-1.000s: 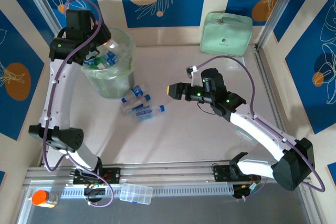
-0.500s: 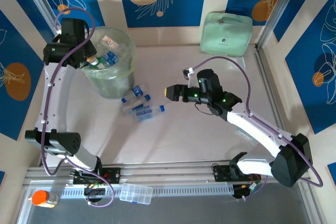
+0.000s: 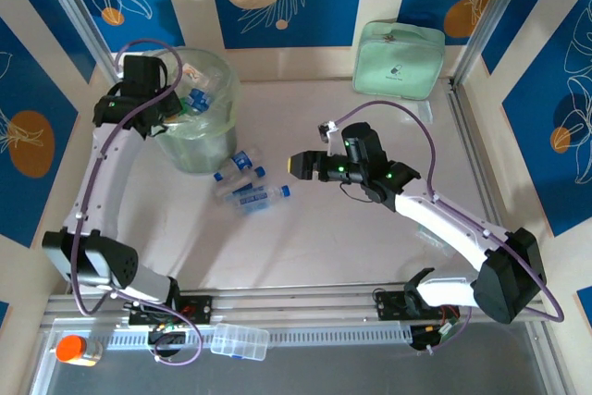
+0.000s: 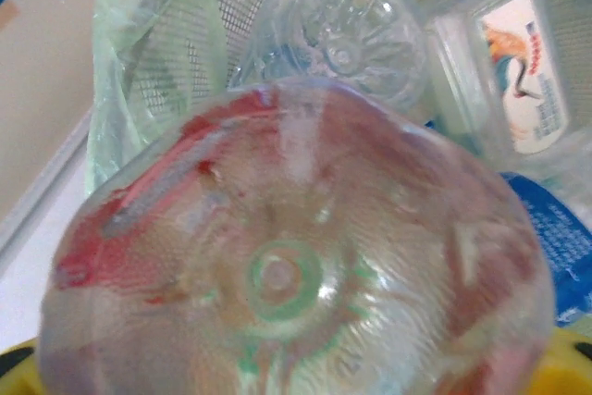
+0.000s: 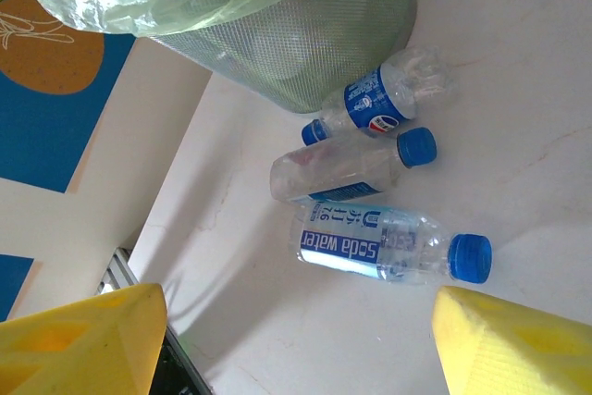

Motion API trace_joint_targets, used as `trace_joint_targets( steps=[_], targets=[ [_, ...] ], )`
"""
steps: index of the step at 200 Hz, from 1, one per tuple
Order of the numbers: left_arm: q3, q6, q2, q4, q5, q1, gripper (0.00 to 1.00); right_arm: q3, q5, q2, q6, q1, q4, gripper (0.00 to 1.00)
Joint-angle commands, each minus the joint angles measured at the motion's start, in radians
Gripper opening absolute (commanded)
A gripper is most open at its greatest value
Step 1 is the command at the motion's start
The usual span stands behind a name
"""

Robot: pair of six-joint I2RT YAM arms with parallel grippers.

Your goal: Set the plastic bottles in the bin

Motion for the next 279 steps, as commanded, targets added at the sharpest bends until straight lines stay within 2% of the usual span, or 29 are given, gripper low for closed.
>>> trace_joint_targets(
  steps=[1,32,59,101,141,191,213,226,231,237,240,242,279],
  targets=[
    [0.001,0.019,-0.076,0.085,0.038,0.001,0.67,-0.014,0.003,0.002,-0.018,0.007,0.009,0.76],
    [-0.011,-0.048,-0.16,0.058,-0.006,0.001,0.64,-0.011,0.004,0.006,-0.013,0.008,0.014,0.76],
    [-0.038,-0.08,-0.201,0.011,-0.001,-0.001,0.61,-0.008,0.005,0.008,-0.012,0.009,0.016,0.76],
    [-0.106,-0.052,-0.177,0.065,-0.012,-0.002,0.6,-0.006,-0.007,0.019,-0.006,0.016,0.019,0.76],
    [-0.065,-0.005,-0.132,0.129,-0.055,-0.002,0.59,-0.005,0.002,0.009,-0.01,0.03,0.006,0.76],
    [-0.056,0.011,-0.104,0.15,-0.055,-0.002,0.61,0.009,0.005,0.02,-0.012,0.048,0.004,0.76],
    [-0.065,0.02,-0.103,0.159,-0.049,-0.002,0.65,0.017,0.004,0.032,-0.015,0.051,0.001,0.76],
    [-0.064,0.023,-0.093,0.144,-0.047,-0.002,0.73,0.026,0.003,0.038,-0.016,0.052,-0.002,0.76],
    [-0.064,0.02,-0.091,0.137,-0.048,-0.002,0.82,0.028,0.003,0.038,-0.018,0.053,-0.003,0.76],
    [-0.065,0.021,-0.092,0.135,-0.046,-0.002,0.88,0.029,0.005,0.038,-0.019,0.054,-0.003,0.76],
    [-0.065,0.021,-0.092,0.135,-0.046,-0.002,0.97,0.031,0.005,0.039,-0.019,0.055,-0.003,0.76],
    [-0.065,0.022,-0.093,0.136,-0.046,-0.002,1.0,0.031,0.006,0.039,-0.019,0.055,-0.003,0.76],
    [-0.026,0.042,-0.102,0.126,-0.069,-0.001,0.99,0.037,0.005,0.044,-0.021,0.059,-0.005,0.76]
  ],
)
